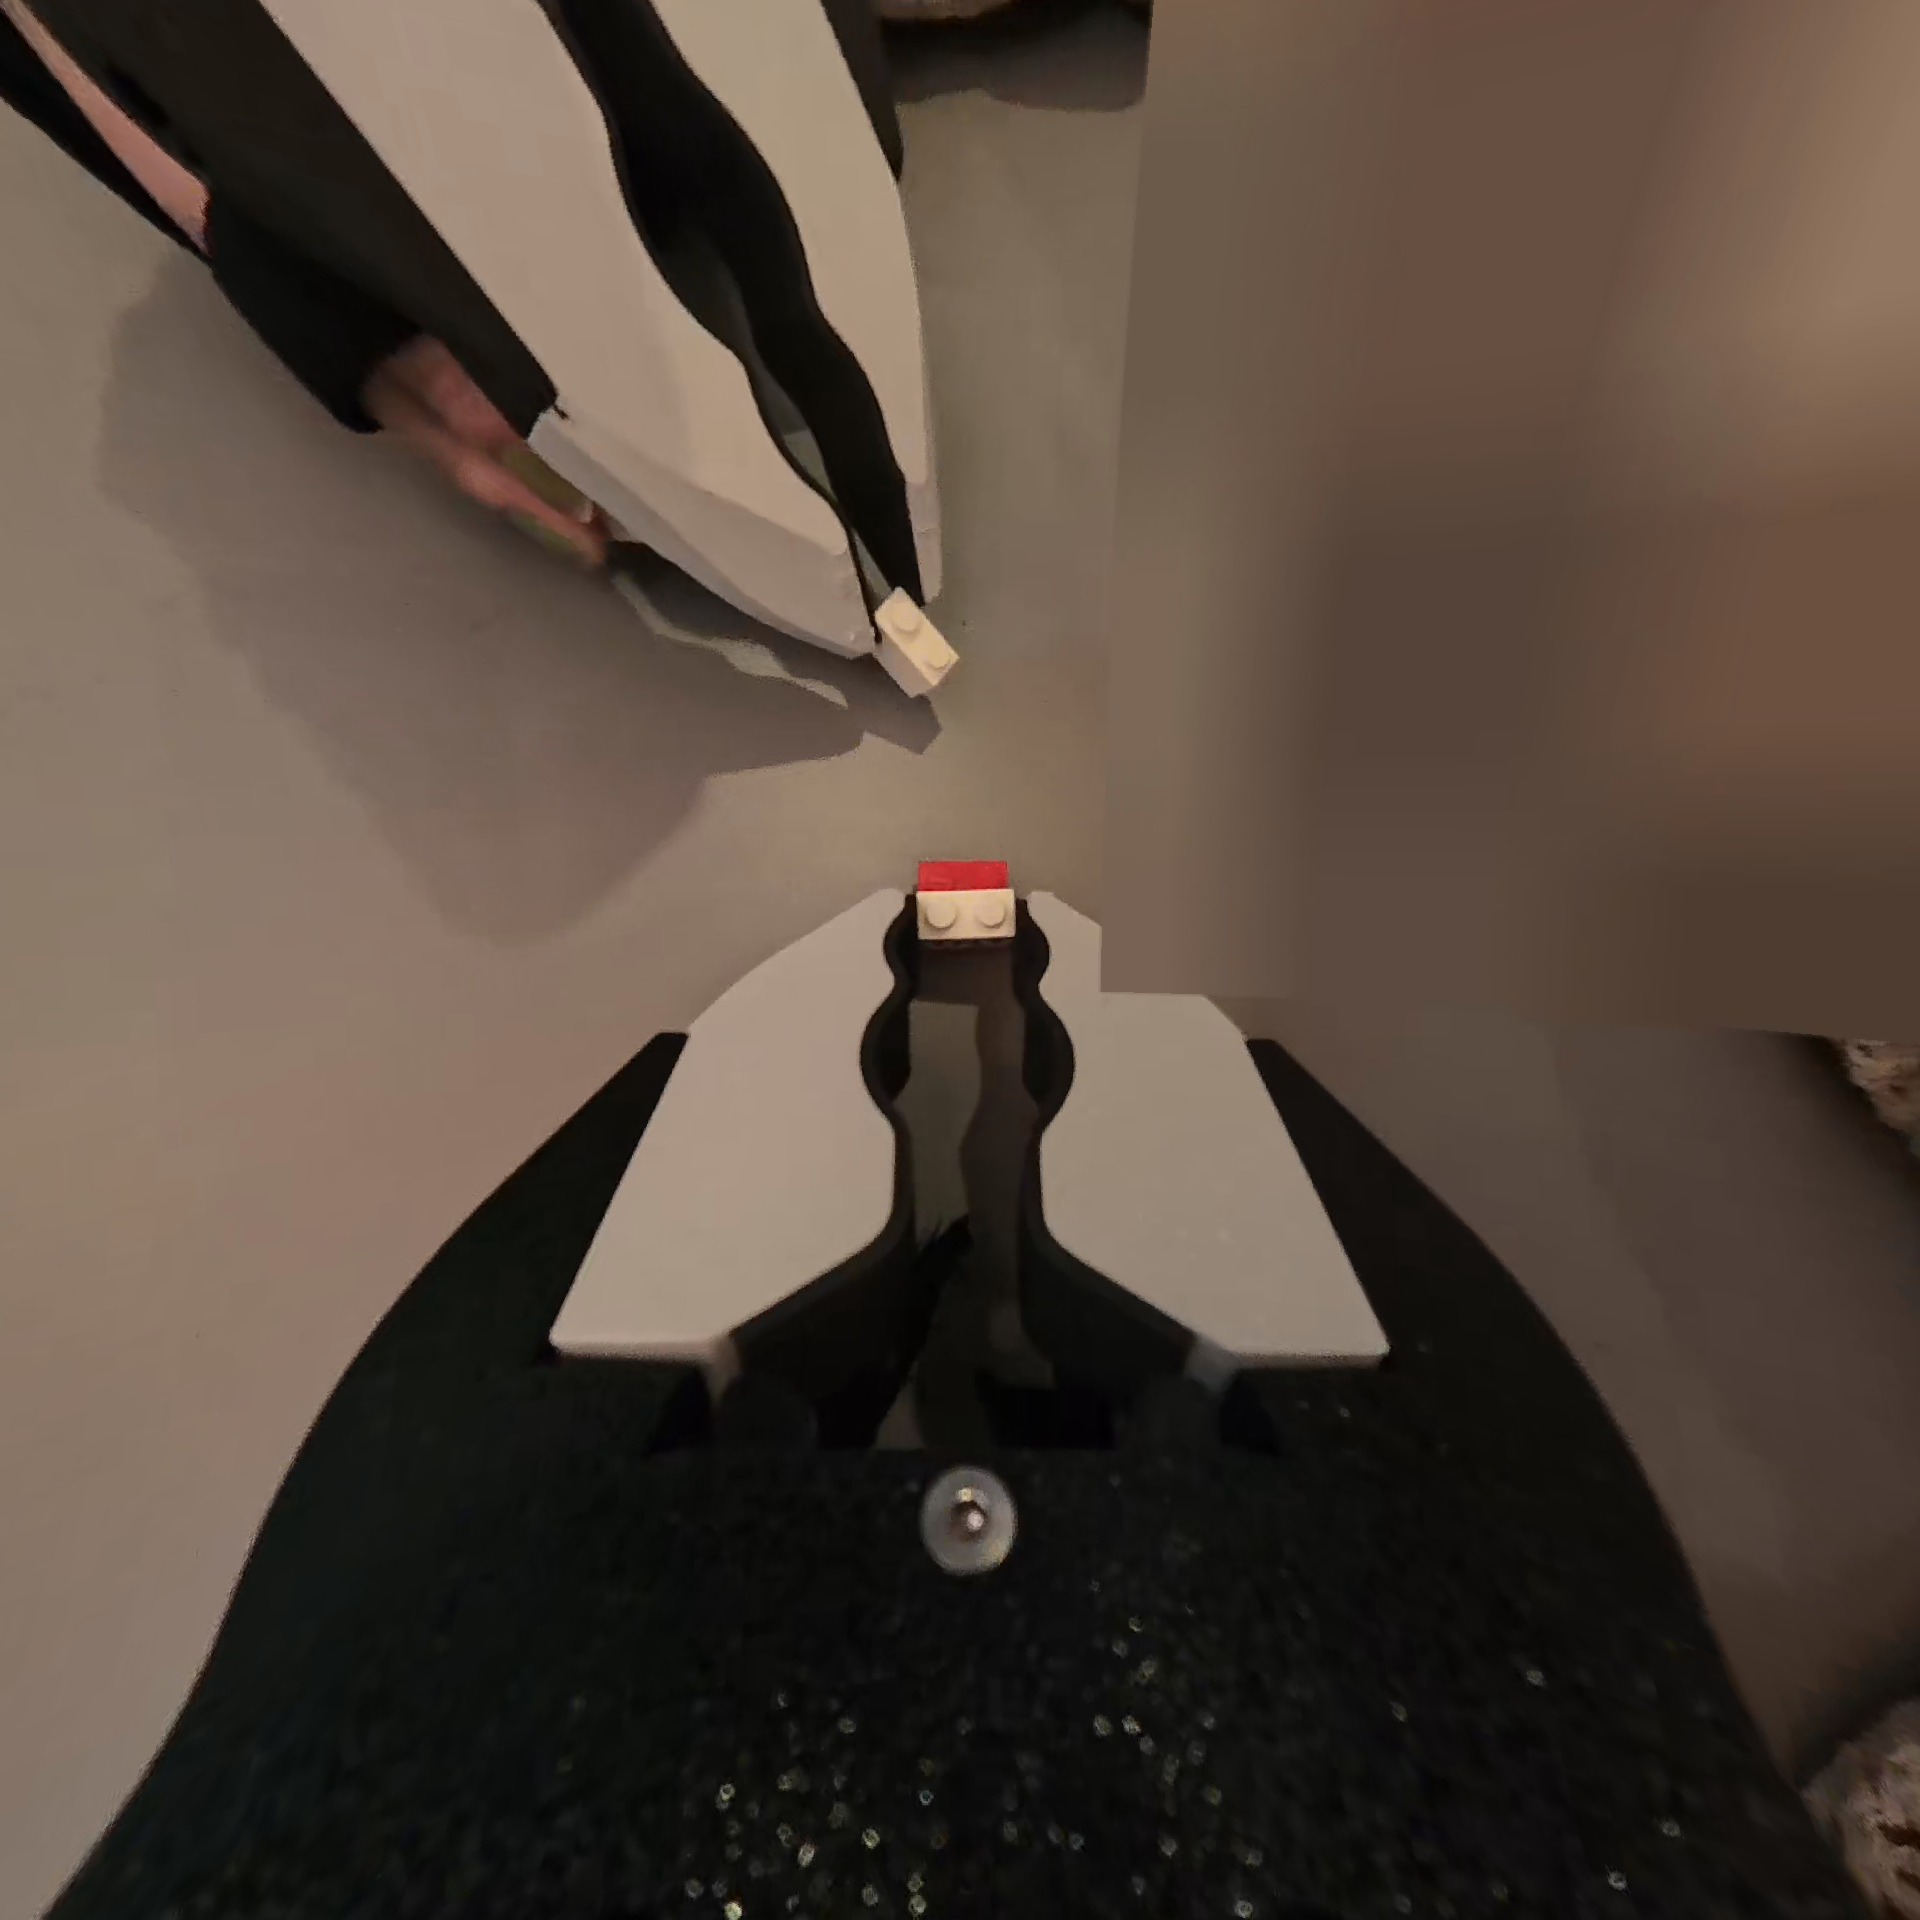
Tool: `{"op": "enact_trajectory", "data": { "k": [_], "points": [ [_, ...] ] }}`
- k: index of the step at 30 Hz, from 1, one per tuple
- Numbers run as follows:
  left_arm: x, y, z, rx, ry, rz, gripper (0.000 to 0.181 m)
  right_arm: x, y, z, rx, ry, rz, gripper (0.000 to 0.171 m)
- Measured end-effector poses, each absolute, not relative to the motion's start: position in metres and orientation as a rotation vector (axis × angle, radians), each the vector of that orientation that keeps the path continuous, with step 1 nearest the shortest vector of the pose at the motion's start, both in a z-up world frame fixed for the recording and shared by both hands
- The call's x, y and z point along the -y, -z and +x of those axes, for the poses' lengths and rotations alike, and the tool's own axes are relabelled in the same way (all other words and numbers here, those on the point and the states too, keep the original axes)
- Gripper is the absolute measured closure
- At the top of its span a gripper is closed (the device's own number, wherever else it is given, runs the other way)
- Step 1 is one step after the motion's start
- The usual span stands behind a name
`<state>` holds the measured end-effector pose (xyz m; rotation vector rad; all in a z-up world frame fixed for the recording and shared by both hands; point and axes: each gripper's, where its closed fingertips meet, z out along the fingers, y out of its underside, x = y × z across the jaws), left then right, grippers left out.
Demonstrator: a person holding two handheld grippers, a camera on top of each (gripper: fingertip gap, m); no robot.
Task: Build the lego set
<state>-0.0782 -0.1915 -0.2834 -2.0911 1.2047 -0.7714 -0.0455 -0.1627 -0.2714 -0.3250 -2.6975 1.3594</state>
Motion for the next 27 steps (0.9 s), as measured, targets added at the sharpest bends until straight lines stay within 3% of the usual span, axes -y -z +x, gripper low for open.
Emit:
{"op": "enact_trajectory", "data": {
  "k": [1,11,17,27],
  "points": [
    [0.192,0.283,-0.078,-1.204,0.781,-2.088,0.165,0.161,0.272,-0.045,2.718,-1.36,-0.327,0.164],
    [0.192,0.284,-0.077,-1.176,0.764,-2.082,0.165,0.155,0.279,-0.052,2.77,-1.315,-0.33,0.164],
    [0.192,0.284,-0.077,-1.163,0.726,-2.074,0.165,0.145,0.279,-0.059,2.664,-1.234,-0.427,0.15],
    [0.182,0.284,-0.078,-0.986,0.584,-2.125,0.165,0.128,0.25,-0.065,1.881,-1.263,-1.414,0.138]
  ]
}}
